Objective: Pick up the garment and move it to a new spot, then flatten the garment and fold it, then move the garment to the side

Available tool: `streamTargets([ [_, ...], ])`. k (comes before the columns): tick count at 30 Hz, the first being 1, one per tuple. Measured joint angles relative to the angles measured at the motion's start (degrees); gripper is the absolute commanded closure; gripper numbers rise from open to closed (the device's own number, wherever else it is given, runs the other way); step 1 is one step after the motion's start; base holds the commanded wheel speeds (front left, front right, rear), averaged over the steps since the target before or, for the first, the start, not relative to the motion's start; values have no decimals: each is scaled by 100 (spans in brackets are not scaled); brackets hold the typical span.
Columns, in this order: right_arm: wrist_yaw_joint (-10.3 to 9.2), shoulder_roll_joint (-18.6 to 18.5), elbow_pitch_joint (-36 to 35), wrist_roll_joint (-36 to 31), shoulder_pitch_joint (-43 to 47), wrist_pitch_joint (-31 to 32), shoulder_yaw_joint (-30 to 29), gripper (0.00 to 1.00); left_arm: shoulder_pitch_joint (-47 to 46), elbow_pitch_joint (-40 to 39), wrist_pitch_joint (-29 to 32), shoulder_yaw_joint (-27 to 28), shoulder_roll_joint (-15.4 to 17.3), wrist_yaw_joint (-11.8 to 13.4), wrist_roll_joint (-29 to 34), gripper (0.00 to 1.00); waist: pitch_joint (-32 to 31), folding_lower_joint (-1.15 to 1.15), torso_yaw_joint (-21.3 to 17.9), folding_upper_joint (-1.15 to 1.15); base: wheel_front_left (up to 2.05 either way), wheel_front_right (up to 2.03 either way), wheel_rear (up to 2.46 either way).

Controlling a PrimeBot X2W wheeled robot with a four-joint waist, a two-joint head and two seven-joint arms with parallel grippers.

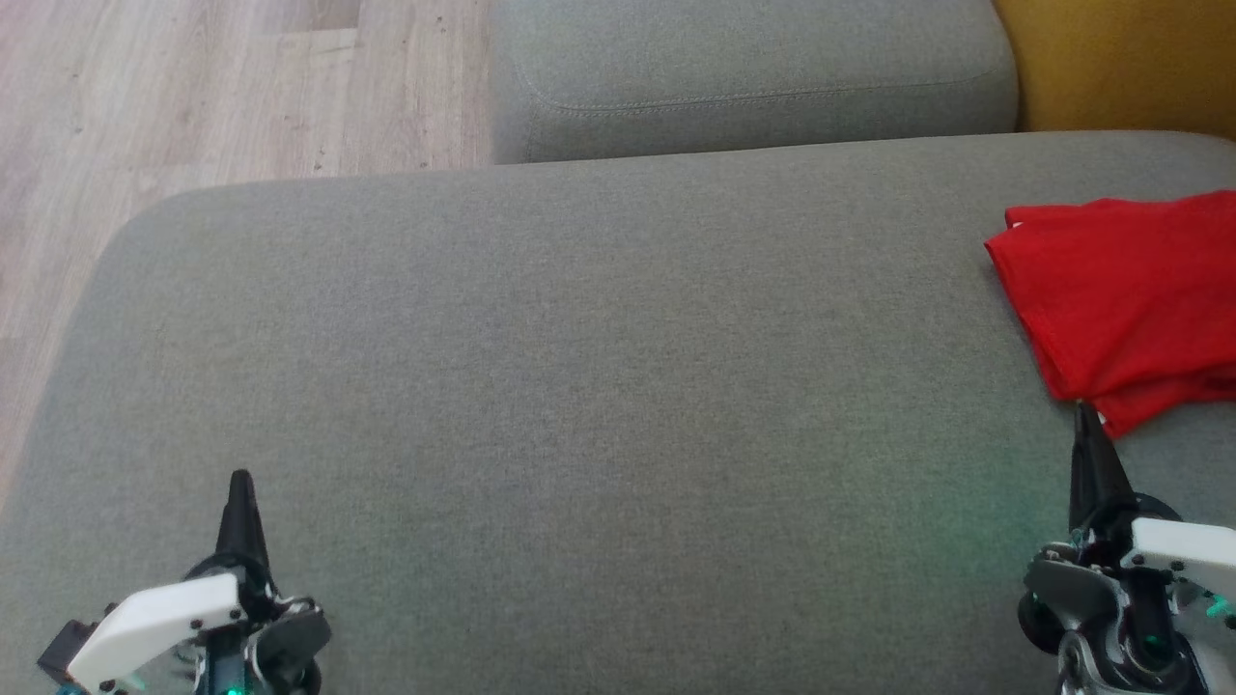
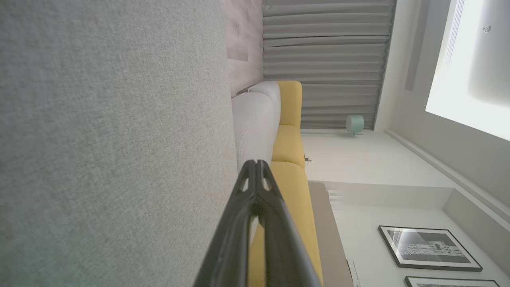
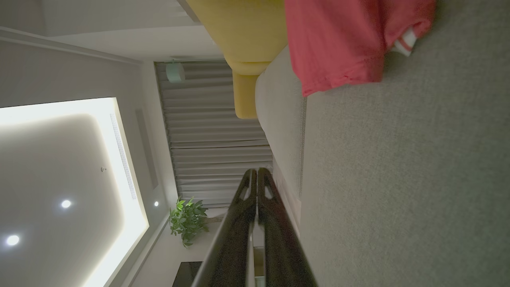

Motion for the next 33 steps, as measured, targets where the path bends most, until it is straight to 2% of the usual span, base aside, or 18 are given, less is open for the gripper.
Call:
streamTargets([
  [33,0,8,1,-3,0,57,-45,100,0,1,53,126,-44,0,7,100,-1,0,0,0,0,0,0],
])
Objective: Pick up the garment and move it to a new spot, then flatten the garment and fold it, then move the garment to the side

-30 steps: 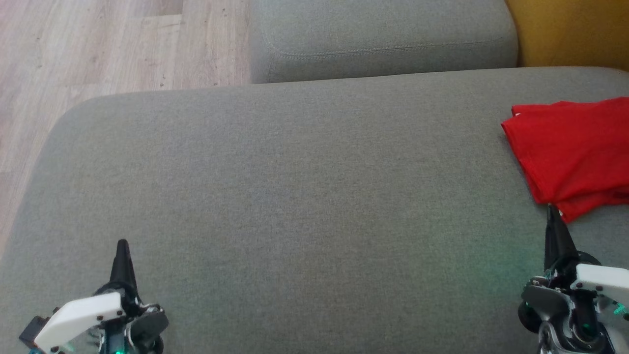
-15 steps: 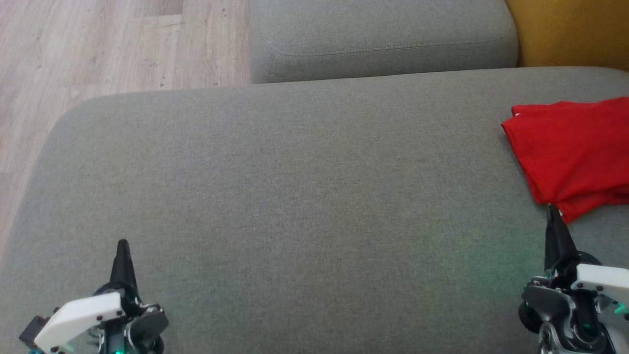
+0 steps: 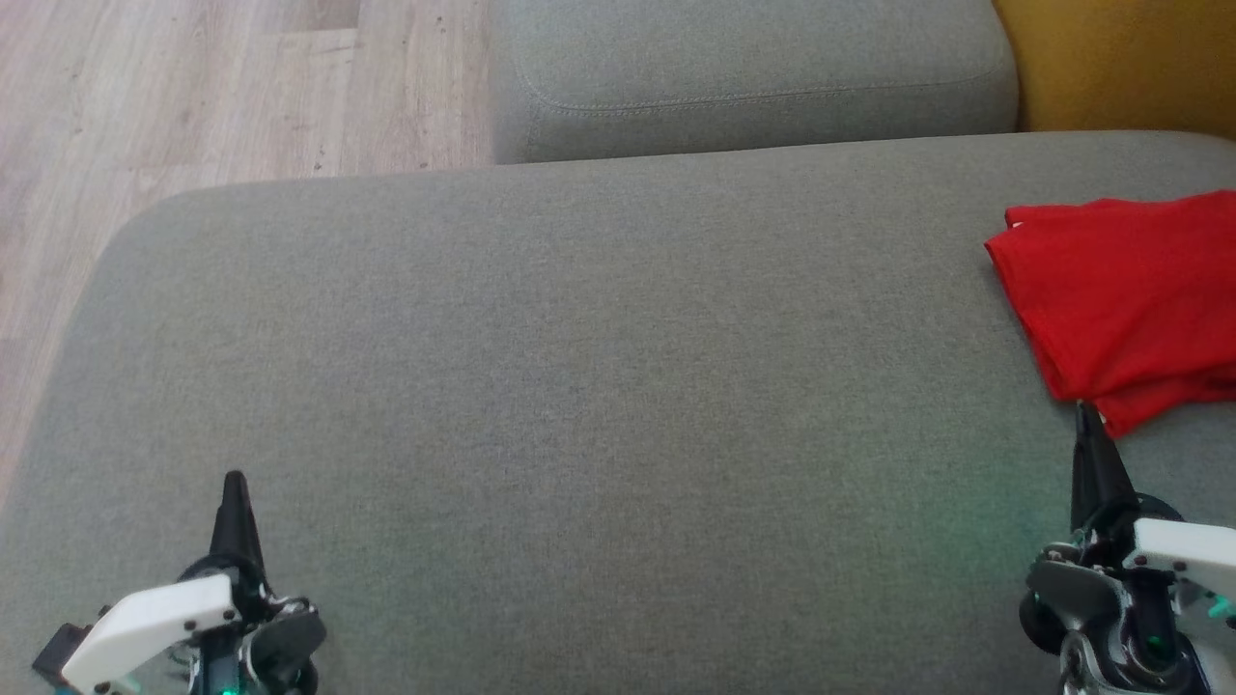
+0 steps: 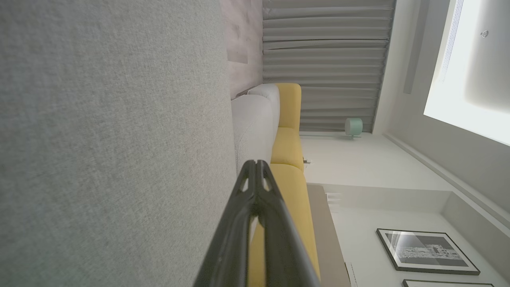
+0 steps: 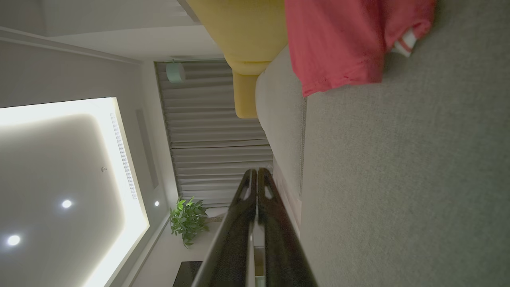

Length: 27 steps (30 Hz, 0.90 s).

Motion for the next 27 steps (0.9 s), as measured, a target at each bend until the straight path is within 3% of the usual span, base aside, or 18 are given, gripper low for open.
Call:
streamTargets([
  [27,0,14,0,-15,0,44,-36,100,0,1,43,22,-15,-1,16,100,0,0,0,0,0,0,0],
])
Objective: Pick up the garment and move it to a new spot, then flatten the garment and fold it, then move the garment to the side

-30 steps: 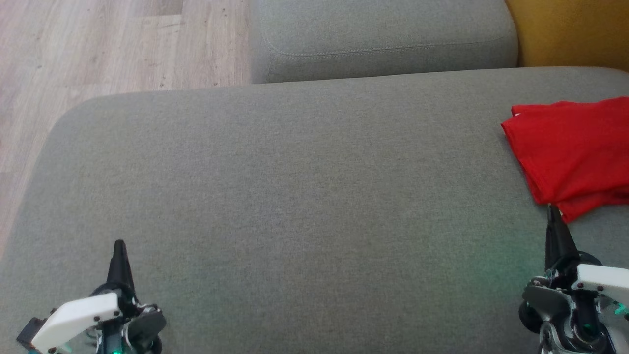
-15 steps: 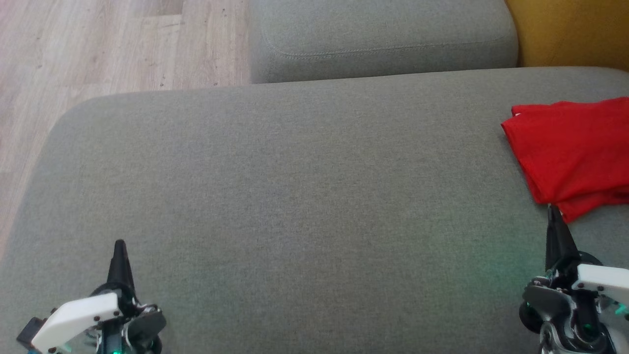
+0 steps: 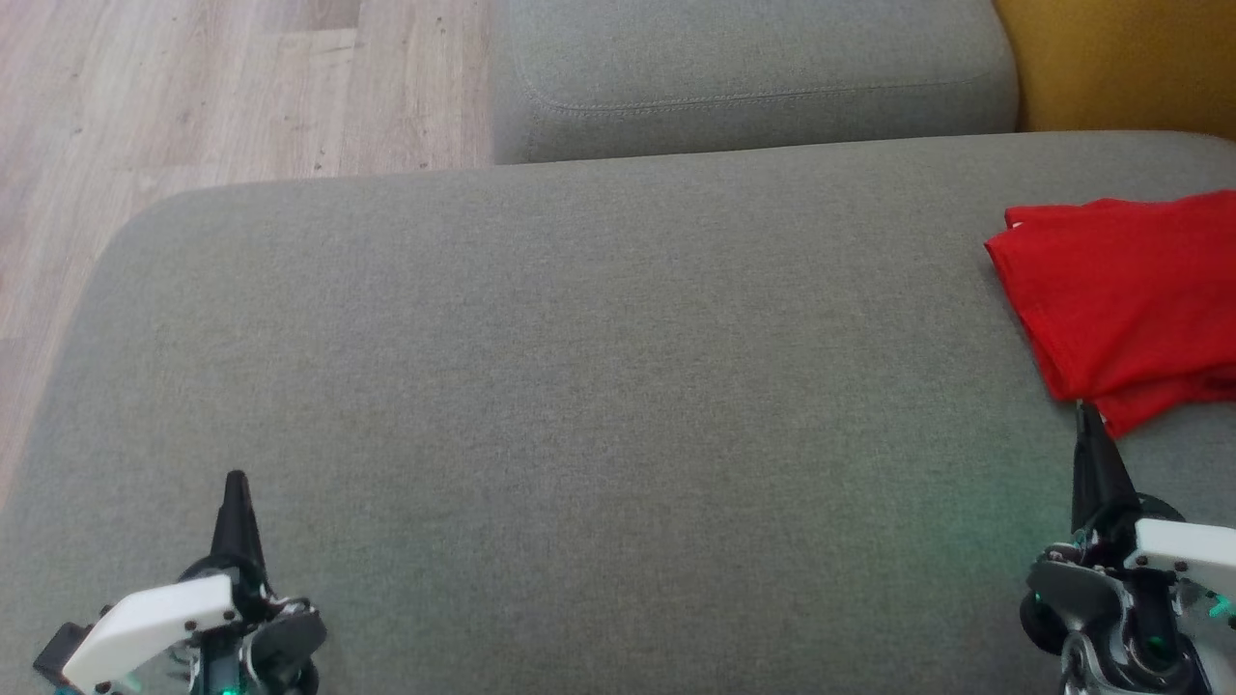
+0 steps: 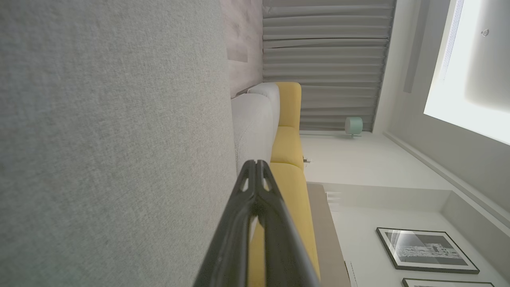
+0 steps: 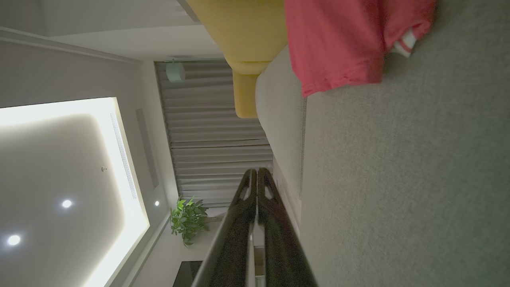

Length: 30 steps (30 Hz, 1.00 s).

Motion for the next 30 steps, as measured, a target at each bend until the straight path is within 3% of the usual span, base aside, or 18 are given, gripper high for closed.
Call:
streamTargets([
  [30,0,22,1,-19,0,9,-44,100,-1,0,24,16,-16,0,40,100,0,0,0,0,0,0,0],
])
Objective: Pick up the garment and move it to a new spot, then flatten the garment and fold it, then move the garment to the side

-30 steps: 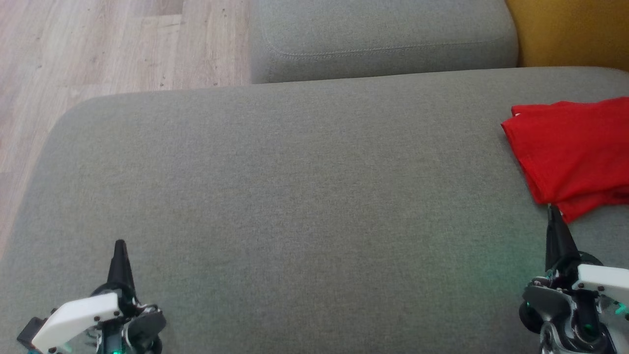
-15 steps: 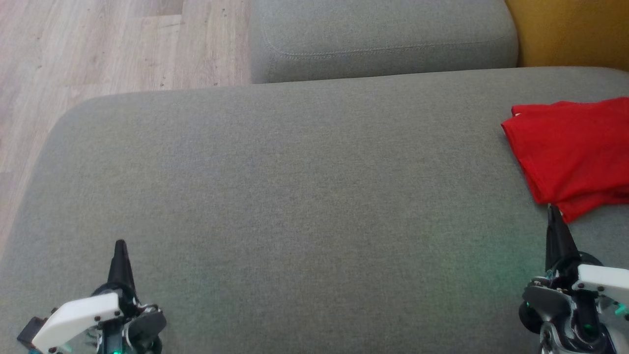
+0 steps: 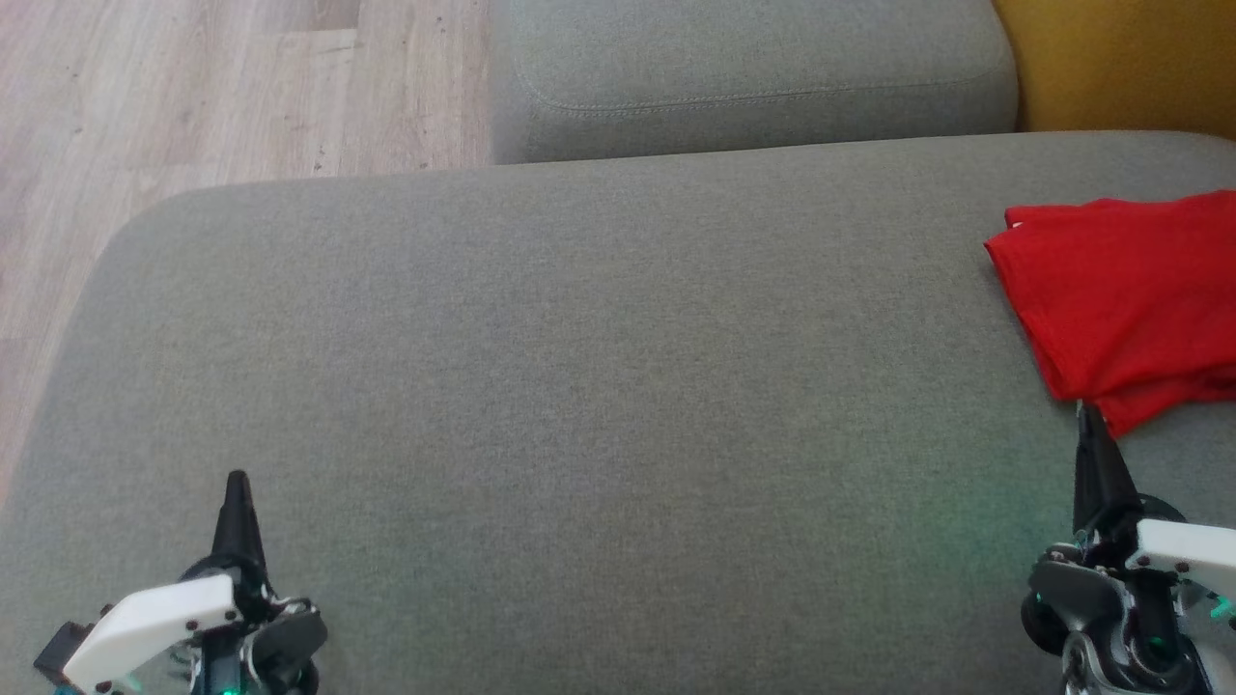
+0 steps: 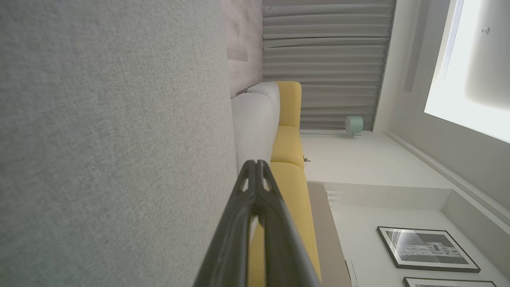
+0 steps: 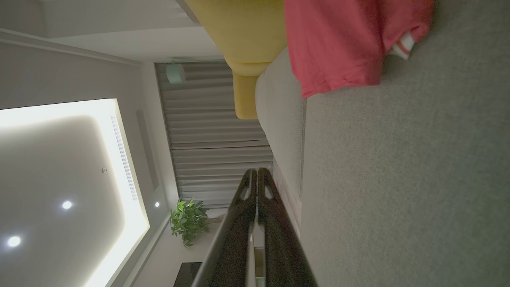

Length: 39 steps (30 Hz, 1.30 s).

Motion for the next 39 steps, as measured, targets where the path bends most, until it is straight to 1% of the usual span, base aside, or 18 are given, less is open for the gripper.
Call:
streamTargets([
  [39,0,7,1,-25,0,16,-30,100,0,1,32,11,-9,0,2,100,0,0,0,0,0,0,0],
])
